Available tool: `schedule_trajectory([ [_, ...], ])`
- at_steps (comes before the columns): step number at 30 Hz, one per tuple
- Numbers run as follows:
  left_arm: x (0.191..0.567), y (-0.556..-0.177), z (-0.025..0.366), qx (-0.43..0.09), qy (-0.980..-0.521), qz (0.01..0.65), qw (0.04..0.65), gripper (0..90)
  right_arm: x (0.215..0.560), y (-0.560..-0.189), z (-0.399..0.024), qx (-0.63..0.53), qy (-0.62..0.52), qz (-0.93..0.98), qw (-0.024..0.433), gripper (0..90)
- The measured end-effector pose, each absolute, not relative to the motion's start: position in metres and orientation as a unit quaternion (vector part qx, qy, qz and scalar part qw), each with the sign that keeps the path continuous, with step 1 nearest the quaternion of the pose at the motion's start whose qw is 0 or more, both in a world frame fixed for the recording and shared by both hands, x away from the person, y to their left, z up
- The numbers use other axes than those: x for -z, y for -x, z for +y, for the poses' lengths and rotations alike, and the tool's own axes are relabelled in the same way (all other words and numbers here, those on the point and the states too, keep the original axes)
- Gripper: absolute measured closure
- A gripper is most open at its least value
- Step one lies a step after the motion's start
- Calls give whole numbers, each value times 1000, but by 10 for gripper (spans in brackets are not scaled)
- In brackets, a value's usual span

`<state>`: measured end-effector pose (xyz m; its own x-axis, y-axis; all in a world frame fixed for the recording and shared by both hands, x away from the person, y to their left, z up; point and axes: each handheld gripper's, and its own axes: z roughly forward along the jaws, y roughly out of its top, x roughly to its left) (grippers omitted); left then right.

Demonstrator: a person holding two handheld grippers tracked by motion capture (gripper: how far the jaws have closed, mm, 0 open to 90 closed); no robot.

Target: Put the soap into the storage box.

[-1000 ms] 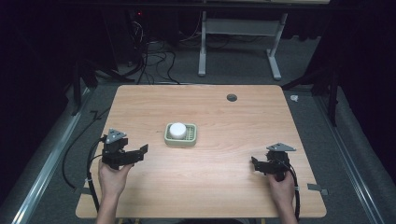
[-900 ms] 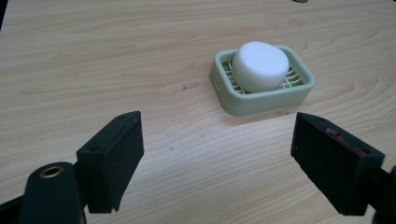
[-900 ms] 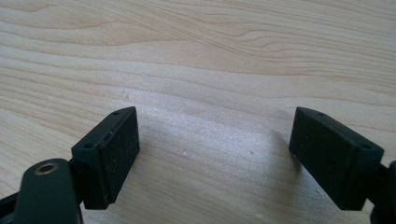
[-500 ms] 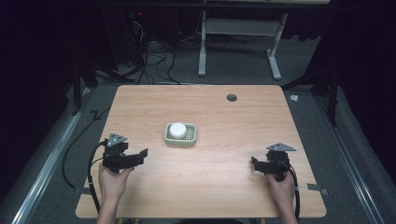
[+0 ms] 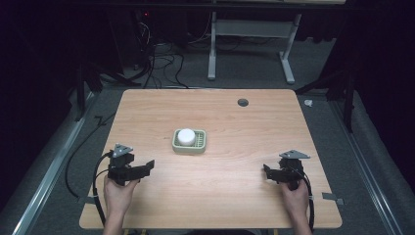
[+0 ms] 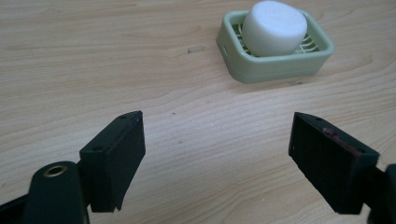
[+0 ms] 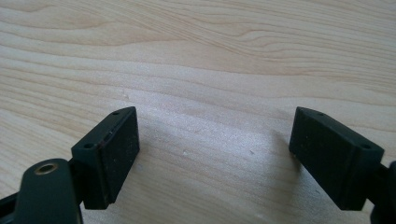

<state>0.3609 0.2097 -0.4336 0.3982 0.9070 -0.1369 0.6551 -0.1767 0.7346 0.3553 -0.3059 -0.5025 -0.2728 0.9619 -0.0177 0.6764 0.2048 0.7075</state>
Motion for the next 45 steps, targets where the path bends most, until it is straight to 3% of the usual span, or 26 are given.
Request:
schedule_trajectory([
  [45, 480, -360, 181, -156, -773, 504, 352, 180, 502, -355, -306, -300, -555, 739, 237, 170],
])
